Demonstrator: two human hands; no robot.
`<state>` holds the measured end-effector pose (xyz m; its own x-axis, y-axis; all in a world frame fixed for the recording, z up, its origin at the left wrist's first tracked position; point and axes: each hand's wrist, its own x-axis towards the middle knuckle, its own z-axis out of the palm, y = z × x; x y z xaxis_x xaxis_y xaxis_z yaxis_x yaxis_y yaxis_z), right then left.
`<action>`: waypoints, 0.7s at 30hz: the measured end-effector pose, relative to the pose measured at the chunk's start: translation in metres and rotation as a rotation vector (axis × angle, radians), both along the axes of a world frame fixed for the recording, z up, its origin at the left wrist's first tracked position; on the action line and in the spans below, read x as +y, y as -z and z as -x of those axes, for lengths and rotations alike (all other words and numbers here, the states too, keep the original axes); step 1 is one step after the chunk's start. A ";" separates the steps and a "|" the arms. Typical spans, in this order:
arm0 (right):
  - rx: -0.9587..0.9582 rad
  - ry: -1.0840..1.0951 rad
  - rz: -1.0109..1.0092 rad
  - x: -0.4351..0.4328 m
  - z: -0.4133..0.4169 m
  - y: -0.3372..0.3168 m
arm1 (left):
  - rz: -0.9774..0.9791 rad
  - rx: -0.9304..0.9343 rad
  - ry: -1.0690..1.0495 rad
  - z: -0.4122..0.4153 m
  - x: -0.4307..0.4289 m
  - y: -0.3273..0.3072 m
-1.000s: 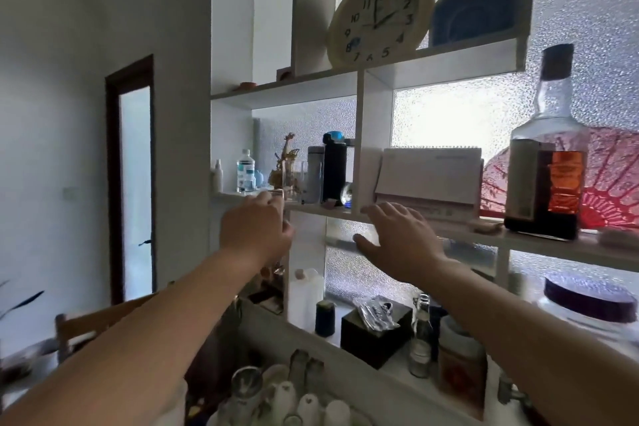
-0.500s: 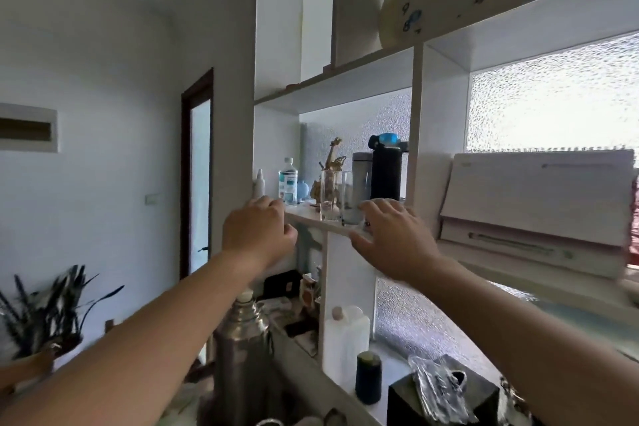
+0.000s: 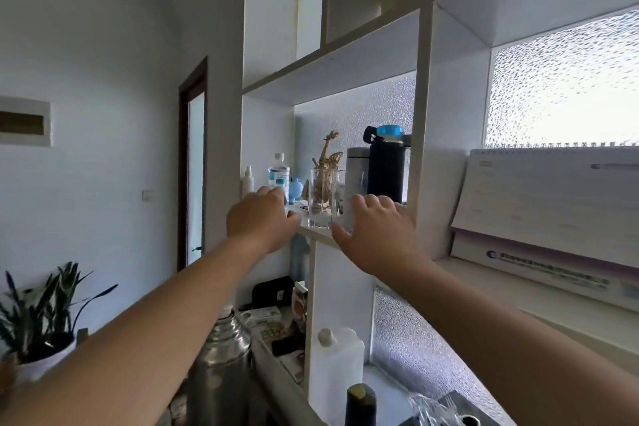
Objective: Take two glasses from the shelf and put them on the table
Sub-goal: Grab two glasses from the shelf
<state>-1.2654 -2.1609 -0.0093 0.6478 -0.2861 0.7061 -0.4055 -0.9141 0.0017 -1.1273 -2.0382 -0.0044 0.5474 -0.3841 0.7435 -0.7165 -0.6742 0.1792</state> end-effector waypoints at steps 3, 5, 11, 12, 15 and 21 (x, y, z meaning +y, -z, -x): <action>-0.017 0.051 -0.030 -0.007 -0.014 -0.002 | -0.009 0.008 0.018 -0.014 -0.015 -0.003; -0.037 0.083 -0.040 -0.012 -0.025 -0.005 | -0.006 0.020 0.050 -0.025 -0.025 -0.005; -0.018 0.249 -0.121 -0.020 -0.058 -0.017 | 0.069 0.169 0.158 -0.053 -0.049 -0.016; -0.021 0.265 -0.125 -0.021 -0.063 -0.018 | 0.087 0.199 0.178 -0.059 -0.052 -0.017; -0.020 0.312 -0.138 -0.026 -0.077 -0.017 | 0.130 0.280 0.243 -0.074 -0.061 -0.016; -0.052 0.373 -0.206 -0.036 -0.096 -0.016 | 0.201 0.405 0.367 -0.102 -0.083 -0.008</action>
